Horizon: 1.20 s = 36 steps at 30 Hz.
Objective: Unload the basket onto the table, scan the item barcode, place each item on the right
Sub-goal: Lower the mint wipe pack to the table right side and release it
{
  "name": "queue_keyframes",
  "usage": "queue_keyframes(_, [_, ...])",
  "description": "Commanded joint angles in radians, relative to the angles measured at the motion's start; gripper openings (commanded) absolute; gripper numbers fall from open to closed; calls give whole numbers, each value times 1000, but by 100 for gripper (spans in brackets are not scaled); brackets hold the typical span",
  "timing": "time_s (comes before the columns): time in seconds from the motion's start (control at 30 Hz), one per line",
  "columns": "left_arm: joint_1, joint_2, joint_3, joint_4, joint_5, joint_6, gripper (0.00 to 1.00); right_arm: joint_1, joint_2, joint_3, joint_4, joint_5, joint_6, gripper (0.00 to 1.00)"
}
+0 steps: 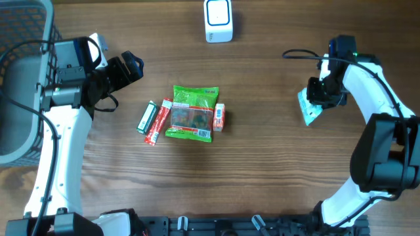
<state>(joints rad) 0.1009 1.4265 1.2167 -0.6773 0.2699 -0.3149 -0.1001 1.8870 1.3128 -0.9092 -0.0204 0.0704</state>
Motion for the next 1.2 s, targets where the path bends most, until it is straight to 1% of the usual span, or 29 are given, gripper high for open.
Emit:
queue_keyframes(0.0, [3,-10,0,3,1,20,100,-5,6,-54,28,-28,-18,54])
queue_keyframes(0.03, [3,-10,0,3,1,20,100,-5,6,-58,31,-8,-18,62])
queue_keyframes(0.1, [3,-10,0,3,1,20,100,-5,5,-58,30,40,-18,67])
queue_keyframes(0.2, [3,-10,0,3,1,20,100,-5,5,-44,31,45,-19,68])
queue_keyframes(0.3, [3,-10,0,3,1,20,100,-5,1,17,6,45,-18,68])
queue_keyframes(0.4, [3,-10,0,3,1,20,100,-4,-17,84,-21,41,-17,72])
queue_keyframes(0.47, [3,-10,0,3,1,20,100,-4,-31,109,-26,14,-18,73])
queue_keyframes(0.5, [3,-10,0,3,1,20,100,-4,-42,116,-23,-98,-18,65])
queue_keyframes(0.53, [3,-10,0,3,1,20,100,-4,-41,115,-26,-128,-18,49])
queue_keyframes(0.6, [3,-10,0,3,1,20,100,-3,-39,100,-27,-159,-18,14])
queue_keyframes(0.63, [3,-10,0,3,1,20,100,-3,-39,87,-29,-158,-15,7])
queue_keyframes(0.7, [3,-10,0,3,1,20,100,-3,-39,54,-29,-158,-15,5])
queue_keyframes(0.77, [3,-10,0,3,1,20,100,-3,-39,6,-19,-138,-14,8])
queue_keyframes(0.83, [3,-10,0,3,1,20,100,-3,-37,-42,-8,-58,-3,8])
queue_keyframes(0.9, [3,-10,0,3,1,20,100,-3,-37,-90,15,60,52,8])
queue_keyframes(0.93, [3,-10,0,3,1,20,100,-3,-37,-113,35,89,70,8])
queue_keyframes(1.03, [3,-10,0,3,1,20,100,-3,-37,-172,109,91,70,10])
queue_keyframes(1.17, [3,-10,0,3,1,20,100,-4,-40,-162,128,91,55,9])
